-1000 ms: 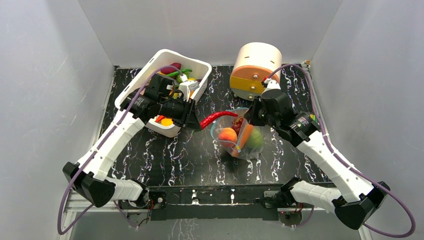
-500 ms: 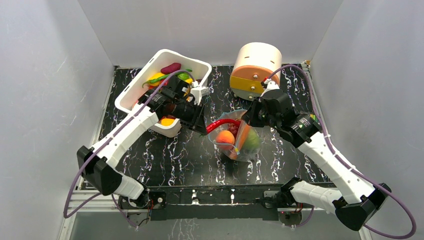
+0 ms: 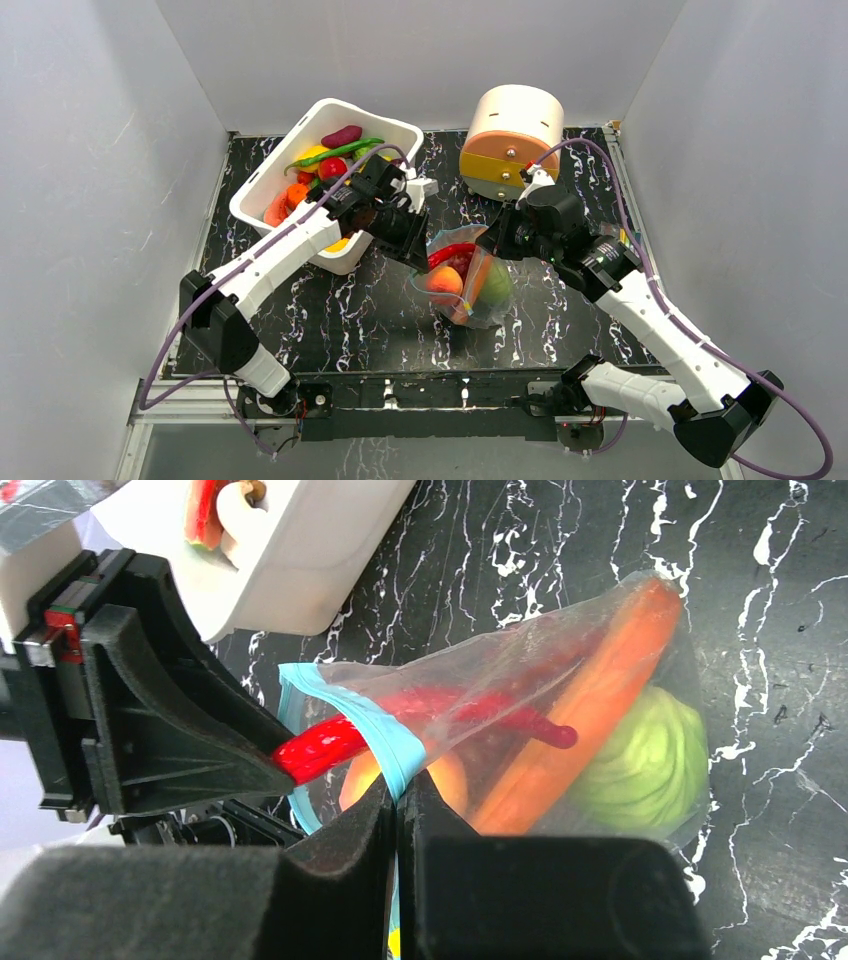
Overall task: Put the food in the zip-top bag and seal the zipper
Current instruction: Place the fake vegetable in the zipper food storage bag.
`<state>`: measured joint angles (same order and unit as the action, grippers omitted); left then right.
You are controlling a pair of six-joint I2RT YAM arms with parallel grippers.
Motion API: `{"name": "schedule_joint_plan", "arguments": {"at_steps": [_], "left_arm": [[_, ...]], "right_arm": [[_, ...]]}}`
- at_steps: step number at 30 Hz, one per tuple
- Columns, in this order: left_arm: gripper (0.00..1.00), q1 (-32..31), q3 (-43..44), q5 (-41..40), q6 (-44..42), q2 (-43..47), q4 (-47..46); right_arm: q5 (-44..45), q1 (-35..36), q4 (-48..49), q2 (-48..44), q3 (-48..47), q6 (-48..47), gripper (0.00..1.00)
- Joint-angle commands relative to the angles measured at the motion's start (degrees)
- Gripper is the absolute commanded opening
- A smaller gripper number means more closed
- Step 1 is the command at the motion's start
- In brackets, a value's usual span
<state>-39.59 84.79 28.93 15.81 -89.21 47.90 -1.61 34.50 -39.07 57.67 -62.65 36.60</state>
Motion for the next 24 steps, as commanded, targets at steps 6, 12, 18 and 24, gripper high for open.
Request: {"name": "schedule_joint_plan", "arguments": {"at_steps": [6,12,18,24], "left_arm": [[0.11,-1.89,2.93,-0.83,4.79,-0.98,-4.91],[0.11,-3.2,4.0,-3.18,7.01,-2.93,-8.05],[0.11,-5.1,7.76,-6.98,6.44,-7.39,-5.6],[0.11,-6.3,9.03,-7.37,6.53,-9.43,-5.91]], "right_arm": [[-1.9,0.17,5.8,-1.25,-0.63,1.03,0.0],[-3.46,0.18,7.16,-1.33,0.34,2.51,0.0],[-4.5,0.19,7.93,-1.72,0.96,3.43,0.0],[-5.0,0.17,8.69,-1.79,0.78,3.7,0.0]]}}
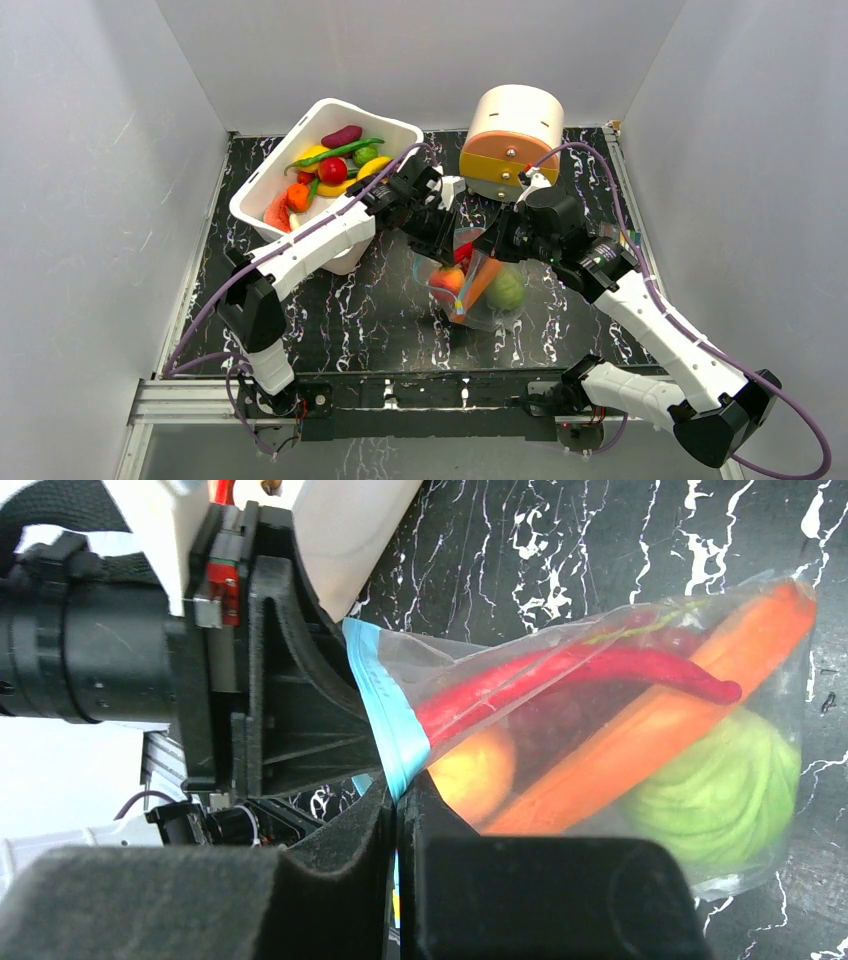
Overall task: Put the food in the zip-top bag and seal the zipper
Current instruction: Place the fake vegetable in the zipper food storage bag.
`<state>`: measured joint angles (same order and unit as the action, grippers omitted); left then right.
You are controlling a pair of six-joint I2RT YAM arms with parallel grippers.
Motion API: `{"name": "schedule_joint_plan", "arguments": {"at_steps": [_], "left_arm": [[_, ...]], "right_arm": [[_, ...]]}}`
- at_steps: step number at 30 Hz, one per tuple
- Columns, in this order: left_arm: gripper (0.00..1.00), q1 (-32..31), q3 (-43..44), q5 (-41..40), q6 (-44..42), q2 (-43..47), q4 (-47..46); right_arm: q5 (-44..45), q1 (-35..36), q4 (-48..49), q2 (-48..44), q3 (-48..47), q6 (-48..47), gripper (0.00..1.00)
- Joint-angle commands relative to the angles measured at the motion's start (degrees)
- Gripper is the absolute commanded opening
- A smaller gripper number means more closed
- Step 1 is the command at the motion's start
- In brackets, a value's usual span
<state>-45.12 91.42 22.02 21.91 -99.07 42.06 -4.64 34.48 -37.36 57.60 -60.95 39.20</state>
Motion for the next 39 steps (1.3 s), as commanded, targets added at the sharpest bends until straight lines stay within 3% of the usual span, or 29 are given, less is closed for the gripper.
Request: {"name": "schedule_joint_plan", "arguments": {"at_steps": [1,15,19,27,33,36,39], "left_arm": [[0.11,-0.95,2.3,-0.22,0.63,0.3,-0.58],[0.14,-2.28,-3.3,3.47,4.82,0.84,-9.69],[0.21,-2.36,-4.05,3.44,5.27,0.84,-10.7],[0.5,-2.51,-6.62,1.96,6.3,4.35,-12.02],[0.59,-2.5,-5.82,-0.36,5.97,8.22,-9.78],[0.64,-2.51,-4.88,-4.94,5.09,11.7,-8.2],[0.7,-2.51,-3.51,-14.4,3.23,15.18,-5.33]], "right_arm": [[-2.07,0.21,7.11,-1.71,-0.93,1.18,0.0],[-3.26,0.32,9.25,-2.23,0.95,2.79,0.0],[-2.85,0.33,9.17,-2.61,1.42,2.77,0.0],[0.39,0.32,7.33,-4.74,2.04,1.89,0.0],[2.62,0.32,6.19,-5.7,2.06,1.53,0.0],[4.13,0.28,4.69,-6.06,1.8,0.78,0.0],[4.96,0.33,4.49,-7.39,2.5,0.06,0.0]]}}
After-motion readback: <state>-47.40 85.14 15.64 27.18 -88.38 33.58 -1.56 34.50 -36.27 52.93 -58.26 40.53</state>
